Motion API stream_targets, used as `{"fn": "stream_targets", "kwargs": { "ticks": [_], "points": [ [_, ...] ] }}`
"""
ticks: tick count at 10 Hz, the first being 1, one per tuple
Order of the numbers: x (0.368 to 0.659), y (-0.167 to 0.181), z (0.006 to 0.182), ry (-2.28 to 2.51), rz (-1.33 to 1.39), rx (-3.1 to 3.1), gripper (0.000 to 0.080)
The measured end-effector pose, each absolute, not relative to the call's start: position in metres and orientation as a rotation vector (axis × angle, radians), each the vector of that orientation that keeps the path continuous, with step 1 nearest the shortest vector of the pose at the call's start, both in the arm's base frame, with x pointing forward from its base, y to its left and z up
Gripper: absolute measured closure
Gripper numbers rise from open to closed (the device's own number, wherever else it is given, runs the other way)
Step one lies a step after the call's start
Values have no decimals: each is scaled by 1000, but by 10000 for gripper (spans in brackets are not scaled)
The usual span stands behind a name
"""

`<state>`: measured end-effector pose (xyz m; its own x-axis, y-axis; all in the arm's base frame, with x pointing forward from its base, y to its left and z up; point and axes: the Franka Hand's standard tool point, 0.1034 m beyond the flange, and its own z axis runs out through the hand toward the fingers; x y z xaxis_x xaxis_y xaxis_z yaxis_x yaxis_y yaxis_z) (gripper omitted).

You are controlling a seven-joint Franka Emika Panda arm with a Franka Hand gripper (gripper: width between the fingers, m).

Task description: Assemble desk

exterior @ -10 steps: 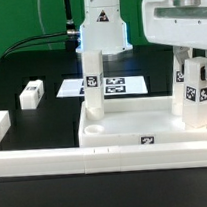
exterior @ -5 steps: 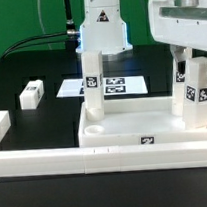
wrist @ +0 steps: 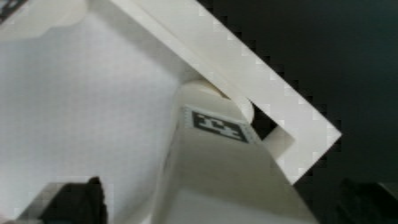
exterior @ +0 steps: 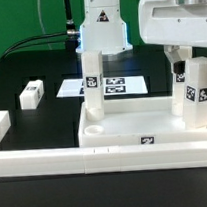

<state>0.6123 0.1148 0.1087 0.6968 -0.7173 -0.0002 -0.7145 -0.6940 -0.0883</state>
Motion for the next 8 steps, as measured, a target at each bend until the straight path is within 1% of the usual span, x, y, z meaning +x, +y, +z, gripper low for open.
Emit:
{"fn": "stream_targets", "kwargs": {
  "ticks": [5, 8],
  "points": [
    [610, 122, 108, 417, -93, -3099, 150],
    [610, 122, 108, 82, -96, -3137, 150]
  ]
}}
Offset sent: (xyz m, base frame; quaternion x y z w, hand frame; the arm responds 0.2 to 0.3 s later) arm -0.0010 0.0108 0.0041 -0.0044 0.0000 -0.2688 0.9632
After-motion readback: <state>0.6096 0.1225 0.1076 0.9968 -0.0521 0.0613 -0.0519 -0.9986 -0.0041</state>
